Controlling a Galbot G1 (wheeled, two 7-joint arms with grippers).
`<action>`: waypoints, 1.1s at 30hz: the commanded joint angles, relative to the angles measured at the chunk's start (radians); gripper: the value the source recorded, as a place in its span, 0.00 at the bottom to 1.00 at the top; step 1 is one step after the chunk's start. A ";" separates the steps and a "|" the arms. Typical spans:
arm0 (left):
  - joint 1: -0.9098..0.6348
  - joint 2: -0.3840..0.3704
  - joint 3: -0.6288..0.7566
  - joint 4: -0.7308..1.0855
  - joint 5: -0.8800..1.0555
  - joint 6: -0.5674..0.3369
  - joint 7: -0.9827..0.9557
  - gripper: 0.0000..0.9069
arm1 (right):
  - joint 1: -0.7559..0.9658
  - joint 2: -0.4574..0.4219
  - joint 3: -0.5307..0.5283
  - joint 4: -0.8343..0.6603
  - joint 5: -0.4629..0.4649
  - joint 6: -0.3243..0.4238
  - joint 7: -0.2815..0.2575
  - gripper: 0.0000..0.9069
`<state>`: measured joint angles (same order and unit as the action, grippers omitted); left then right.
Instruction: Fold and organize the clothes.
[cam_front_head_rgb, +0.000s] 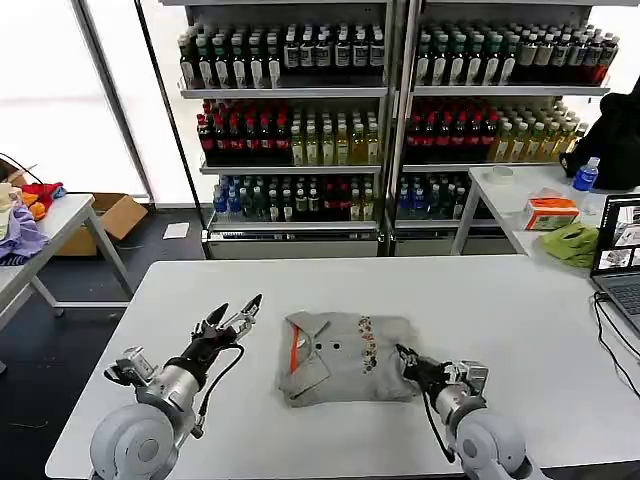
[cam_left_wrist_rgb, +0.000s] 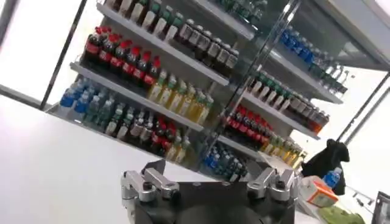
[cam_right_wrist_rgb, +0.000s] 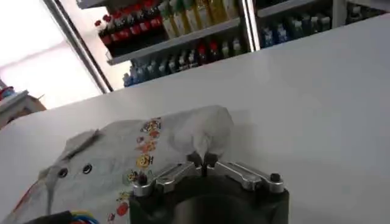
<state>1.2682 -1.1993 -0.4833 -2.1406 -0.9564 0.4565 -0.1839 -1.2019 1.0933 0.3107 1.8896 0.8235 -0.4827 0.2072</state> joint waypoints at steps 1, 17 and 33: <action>-0.004 0.001 -0.001 0.004 0.000 -0.001 -0.001 1.00 | 0.007 -0.029 0.036 -0.025 -0.042 -0.009 -0.036 0.00; 0.001 0.002 -0.008 0.000 -0.004 -0.001 0.005 1.00 | 0.007 -0.022 0.036 -0.011 -0.083 0.019 -0.066 1.00; 0.005 0.011 -0.024 -0.035 -0.062 0.005 0.011 1.00 | -0.074 -0.033 0.131 0.205 -0.196 0.141 -0.070 1.00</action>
<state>1.2696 -1.1916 -0.5067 -2.1497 -0.9808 0.4581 -0.1741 -1.2501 1.0583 0.4091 1.9544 0.7319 -0.4403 0.1430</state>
